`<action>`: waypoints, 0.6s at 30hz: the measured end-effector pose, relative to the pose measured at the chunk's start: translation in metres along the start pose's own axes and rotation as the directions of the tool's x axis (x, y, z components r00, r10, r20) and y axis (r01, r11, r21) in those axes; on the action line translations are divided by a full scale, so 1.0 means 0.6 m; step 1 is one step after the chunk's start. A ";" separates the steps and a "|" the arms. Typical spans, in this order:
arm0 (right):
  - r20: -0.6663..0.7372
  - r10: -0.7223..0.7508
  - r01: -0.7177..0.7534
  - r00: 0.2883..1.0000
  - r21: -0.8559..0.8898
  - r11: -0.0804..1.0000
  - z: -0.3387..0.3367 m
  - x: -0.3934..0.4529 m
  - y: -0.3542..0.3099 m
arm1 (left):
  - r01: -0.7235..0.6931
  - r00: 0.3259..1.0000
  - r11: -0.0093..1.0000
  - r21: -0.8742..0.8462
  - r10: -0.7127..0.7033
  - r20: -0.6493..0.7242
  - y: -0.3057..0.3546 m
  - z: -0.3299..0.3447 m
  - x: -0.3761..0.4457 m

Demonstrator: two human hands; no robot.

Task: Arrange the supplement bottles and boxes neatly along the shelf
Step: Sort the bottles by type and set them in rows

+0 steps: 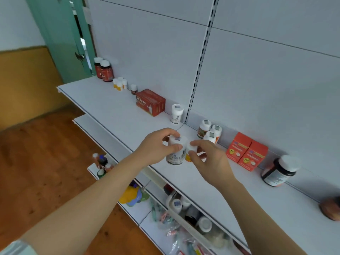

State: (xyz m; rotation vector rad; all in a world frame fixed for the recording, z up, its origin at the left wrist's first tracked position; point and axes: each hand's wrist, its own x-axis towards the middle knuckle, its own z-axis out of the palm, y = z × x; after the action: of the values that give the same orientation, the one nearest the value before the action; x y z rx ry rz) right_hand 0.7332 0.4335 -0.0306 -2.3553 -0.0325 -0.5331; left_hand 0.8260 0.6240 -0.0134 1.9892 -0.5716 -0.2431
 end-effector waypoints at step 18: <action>-0.087 0.137 -0.156 0.987 -0.267 0.951 0.079 0.128 0.062 | -0.338 0.934 0.881 0.332 0.270 0.233 -0.041 -0.019 0.306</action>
State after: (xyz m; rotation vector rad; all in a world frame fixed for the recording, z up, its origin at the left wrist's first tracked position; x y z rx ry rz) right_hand 0.8272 0.4271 -0.0564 -2.5795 0.2618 -0.5737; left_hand 0.9968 0.5521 -0.0163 2.2086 -1.1068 -0.1253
